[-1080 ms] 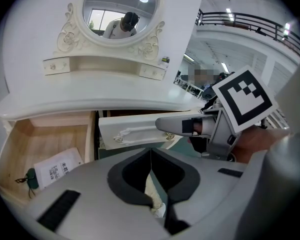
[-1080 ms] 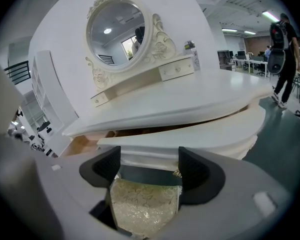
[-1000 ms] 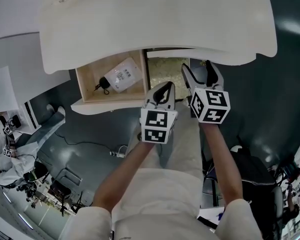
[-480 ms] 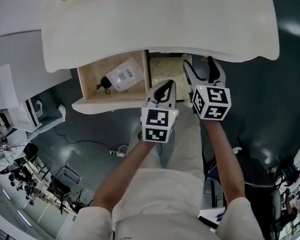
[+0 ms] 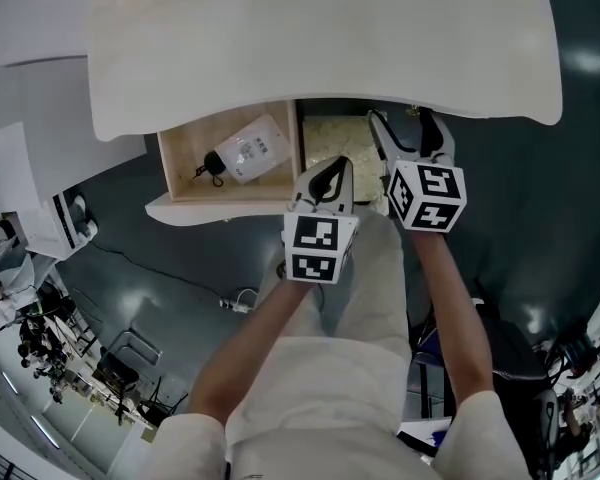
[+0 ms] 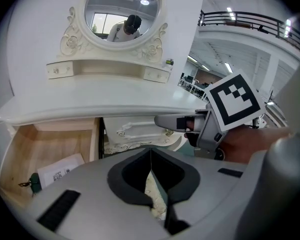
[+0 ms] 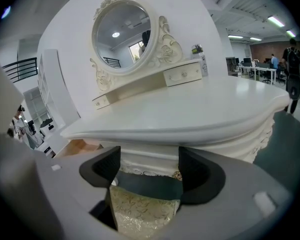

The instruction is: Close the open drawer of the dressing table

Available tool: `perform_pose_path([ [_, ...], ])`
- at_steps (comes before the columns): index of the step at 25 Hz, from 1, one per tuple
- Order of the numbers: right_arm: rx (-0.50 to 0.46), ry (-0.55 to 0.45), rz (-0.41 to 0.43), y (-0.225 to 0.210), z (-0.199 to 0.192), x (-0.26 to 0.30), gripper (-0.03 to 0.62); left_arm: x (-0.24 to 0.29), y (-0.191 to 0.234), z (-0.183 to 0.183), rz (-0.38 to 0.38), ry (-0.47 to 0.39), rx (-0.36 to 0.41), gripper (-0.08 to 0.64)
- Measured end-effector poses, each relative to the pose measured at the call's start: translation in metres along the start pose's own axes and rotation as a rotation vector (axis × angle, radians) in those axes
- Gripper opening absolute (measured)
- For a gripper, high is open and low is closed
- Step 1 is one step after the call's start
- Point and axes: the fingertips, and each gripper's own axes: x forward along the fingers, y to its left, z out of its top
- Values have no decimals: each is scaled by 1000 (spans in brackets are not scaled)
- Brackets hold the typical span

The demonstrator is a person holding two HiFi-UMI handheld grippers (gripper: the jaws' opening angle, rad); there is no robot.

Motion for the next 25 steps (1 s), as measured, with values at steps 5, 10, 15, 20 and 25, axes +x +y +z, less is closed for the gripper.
perform_pose_path([
  [5, 0, -6, -4, 0, -1, 1, 331, -1, -1, -1, 4, 1, -10, 11],
  [10, -3, -4, 1, 0, 1, -1, 331, -1, -7, 3, 1, -7, -11, 11],
  [15, -1, 3, 9, 2, 0, -2, 345, -3, -10, 3, -10, -11, -4, 11],
  [20, 14, 8, 1, 3, -2, -15, 345, -11, -14, 6, -22, -19, 11, 11],
  [25, -28, 21, 9, 17, -9, -34, 345, -23, -17, 8, -37, -30, 26, 11],
])
